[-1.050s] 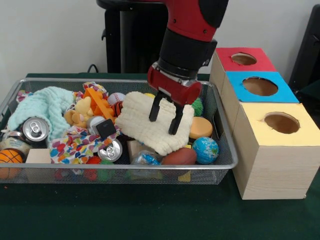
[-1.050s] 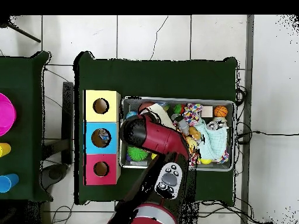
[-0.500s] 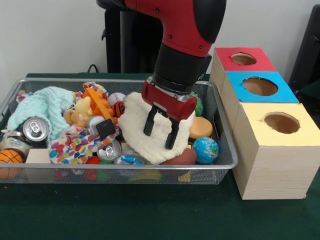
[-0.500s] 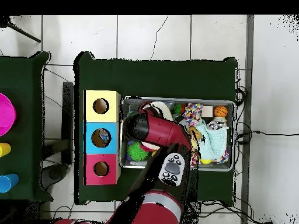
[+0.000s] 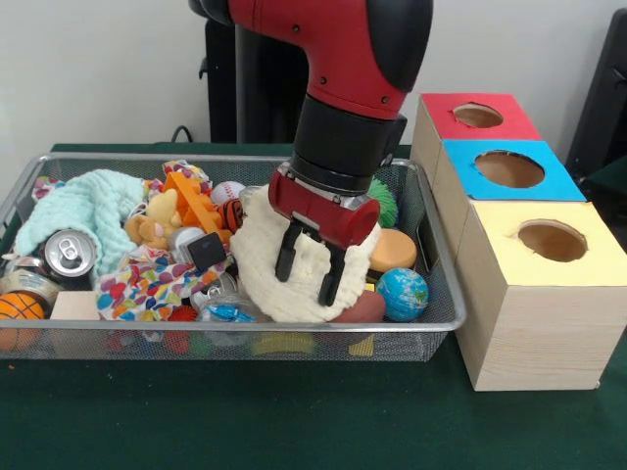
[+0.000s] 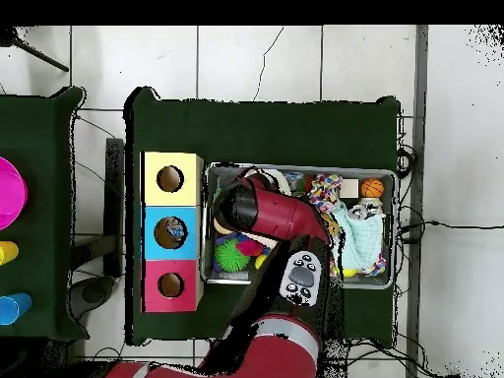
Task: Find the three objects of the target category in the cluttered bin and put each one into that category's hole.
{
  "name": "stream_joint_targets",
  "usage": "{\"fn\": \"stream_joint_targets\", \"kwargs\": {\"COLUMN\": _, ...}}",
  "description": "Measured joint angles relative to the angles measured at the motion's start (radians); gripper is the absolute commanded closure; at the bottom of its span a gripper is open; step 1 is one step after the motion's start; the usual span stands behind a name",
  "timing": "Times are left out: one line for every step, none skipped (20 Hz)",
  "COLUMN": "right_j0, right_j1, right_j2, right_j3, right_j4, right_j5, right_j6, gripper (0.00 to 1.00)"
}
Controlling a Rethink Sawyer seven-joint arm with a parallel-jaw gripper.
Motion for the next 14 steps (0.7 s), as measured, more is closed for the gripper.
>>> {"fn": "stream_joint_targets", "kwargs": {"right_j0": -0.003, "right_j1": -0.003, "right_j2": 0.005, "right_j3": 0.000, "right_j4": 0.000, "right_j5": 0.001, "right_j6": 0.000, "gripper": 0.00}}
{"fn": "stream_joint_targets", "kwargs": {"right_j0": -0.007, "right_j1": -0.010, "right_j2": 0.012, "right_j3": 0.000, "right_j4": 0.000, "right_j5": 0.003, "right_j6": 0.000, "gripper": 0.00}}
{"fn": "stream_joint_targets", "kwargs": {"right_j0": -0.011, "right_j1": -0.020, "right_j2": 0.021, "right_j3": 0.000, "right_j4": 0.000, "right_j5": 0.010, "right_j6": 0.000, "gripper": 0.00}}
{"fn": "stream_joint_targets", "kwargs": {"right_j0": -0.013, "right_j1": -0.030, "right_j2": 0.027, "right_j3": 0.000, "right_j4": 0.000, "right_j5": 0.019, "right_j6": 0.000, "gripper": 0.00}}
{"fn": "stream_joint_targets", "kwargs": {"right_j0": -0.013, "right_j1": -0.037, "right_j2": 0.030, "right_j3": 0.000, "right_j4": 0.000, "right_j5": 0.029, "right_j6": 0.000, "gripper": 0.00}}
{"fn": "stream_joint_targets", "kwargs": {"right_j0": -0.013, "right_j1": -0.045, "right_j2": 0.033, "right_j3": 0.000, "right_j4": 0.000, "right_j5": 0.039, "right_j6": 0.000, "gripper": 0.00}}
{"fn": "stream_joint_targets", "kwargs": {"right_j0": -0.012, "right_j1": -0.053, "right_j2": 0.034, "right_j3": 0.000, "right_j4": 0.000, "right_j5": 0.050, "right_j6": 0.000, "gripper": 0.00}}
{"fn": "stream_joint_targets", "kwargs": {"right_j0": -0.012, "right_j1": -0.062, "right_j2": 0.034, "right_j3": 0.000, "right_j4": 0.000, "right_j5": 0.063, "right_j6": 0.000, "gripper": 0.00}}
{"fn": "stream_joint_targets", "kwargs": {"right_j0": -0.012, "right_j1": -0.072, "right_j2": 0.034, "right_j3": 0.000, "right_j4": 0.000, "right_j5": 0.077, "right_j6": 0.000, "gripper": 0.00}}
{"fn": "stream_joint_targets", "kwargs": {"right_j0": -0.011, "right_j1": -0.085, "right_j2": 0.034, "right_j3": 0.000, "right_j4": 0.000, "right_j5": 0.094, "right_j6": 0.000, "gripper": 0.00}}
{"fn": "stream_joint_targets", "kwargs": {"right_j0": -0.011, "right_j1": -0.092, "right_j2": 0.034, "right_j3": 0.000, "right_j4": 0.000, "right_j5": 0.101, "right_j6": 0.000, "gripper": 0.00}}
{"fn": "stream_joint_targets", "kwargs": {"right_j0": -0.011, "right_j1": -0.099, "right_j2": 0.034, "right_j3": 0.000, "right_j4": -0.001, "right_j5": 0.109, "right_j6": 0.000, "gripper": 0.00}}
{"fn": "stream_joint_targets", "kwargs": {"right_j0": -0.011, "right_j1": -0.104, "right_j2": 0.033, "right_j3": 0.000, "right_j4": 0.000, "right_j5": 0.115, "right_j6": 0.000, "gripper": 0.00}}
{"fn": "stream_joint_targets", "kwargs": {"right_j0": -0.011, "right_j1": -0.111, "right_j2": 0.033, "right_j3": -0.002, "right_j4": -0.001, "right_j5": 0.119, "right_j6": 0.000, "gripper": 0.00}}
